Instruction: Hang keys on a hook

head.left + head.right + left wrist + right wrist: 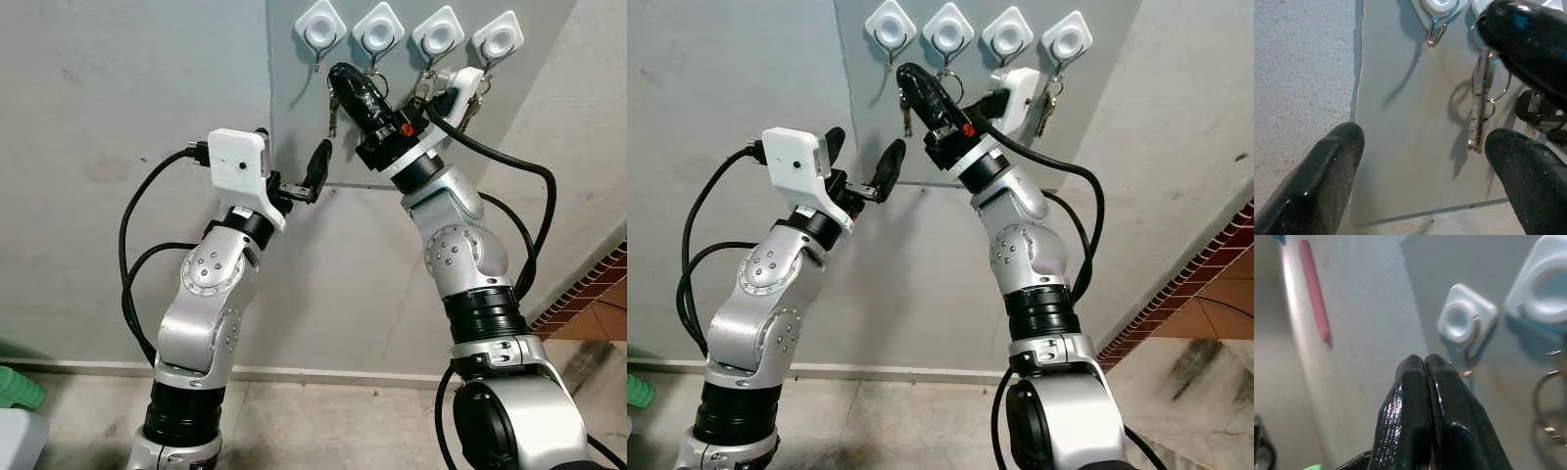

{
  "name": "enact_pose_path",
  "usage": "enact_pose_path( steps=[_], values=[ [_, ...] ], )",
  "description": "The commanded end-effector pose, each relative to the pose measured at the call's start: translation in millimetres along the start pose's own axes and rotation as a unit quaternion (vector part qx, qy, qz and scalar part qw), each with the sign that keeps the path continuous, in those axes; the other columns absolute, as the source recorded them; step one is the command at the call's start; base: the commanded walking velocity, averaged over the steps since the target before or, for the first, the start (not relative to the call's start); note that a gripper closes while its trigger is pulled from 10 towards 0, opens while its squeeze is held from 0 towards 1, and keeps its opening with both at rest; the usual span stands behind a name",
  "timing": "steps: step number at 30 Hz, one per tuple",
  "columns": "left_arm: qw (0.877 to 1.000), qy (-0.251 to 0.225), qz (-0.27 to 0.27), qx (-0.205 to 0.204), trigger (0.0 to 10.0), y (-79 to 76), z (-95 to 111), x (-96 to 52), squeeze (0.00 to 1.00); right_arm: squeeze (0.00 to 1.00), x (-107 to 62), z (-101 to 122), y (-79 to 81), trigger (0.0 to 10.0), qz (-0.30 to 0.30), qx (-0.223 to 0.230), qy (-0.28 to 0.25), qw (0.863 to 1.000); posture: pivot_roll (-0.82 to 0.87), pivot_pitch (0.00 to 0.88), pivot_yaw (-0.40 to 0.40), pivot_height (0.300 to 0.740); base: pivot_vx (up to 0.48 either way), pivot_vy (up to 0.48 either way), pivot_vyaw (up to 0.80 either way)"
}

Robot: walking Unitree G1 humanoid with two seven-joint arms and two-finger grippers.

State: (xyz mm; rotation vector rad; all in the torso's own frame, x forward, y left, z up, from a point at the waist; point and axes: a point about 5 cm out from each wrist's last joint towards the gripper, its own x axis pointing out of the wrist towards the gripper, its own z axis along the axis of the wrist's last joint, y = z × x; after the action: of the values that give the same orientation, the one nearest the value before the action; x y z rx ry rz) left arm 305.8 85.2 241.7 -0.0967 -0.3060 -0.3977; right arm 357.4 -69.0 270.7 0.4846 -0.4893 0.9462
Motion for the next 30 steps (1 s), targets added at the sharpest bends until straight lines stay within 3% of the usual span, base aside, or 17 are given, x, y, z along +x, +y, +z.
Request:
enact_pose_path(
  steps=[1,12,30],
  values=[
    [1.000,-0.013,-0.011,0.004,10.0,-5.1,8.7,1.0,0.00,0.00,8.8,3.5,5.6,10.0,0.026,0.006,-0.003,1.000,0.03,0.070,-0.049,0.740,0.000,0.000,0.00],
    [1.000,-0.012,-0.007,0.004,10.0,-4.4,10.0,-0.1,0.00,0.00,20.0,0.9,6.2,10.0,0.026,0.020,-0.011,0.999,0.03,0.081,-0.052,0.740,0.000,0.000,0.00],
    [1.000,-0.008,-0.004,-0.001,10.0,-4.5,9.6,-2.2,0.00,0.00,31.8,0.1,-5.3,10.0,-0.035,0.044,-0.038,0.998,0.04,0.092,-0.056,0.740,0.000,0.000,0.00]
  ],
)
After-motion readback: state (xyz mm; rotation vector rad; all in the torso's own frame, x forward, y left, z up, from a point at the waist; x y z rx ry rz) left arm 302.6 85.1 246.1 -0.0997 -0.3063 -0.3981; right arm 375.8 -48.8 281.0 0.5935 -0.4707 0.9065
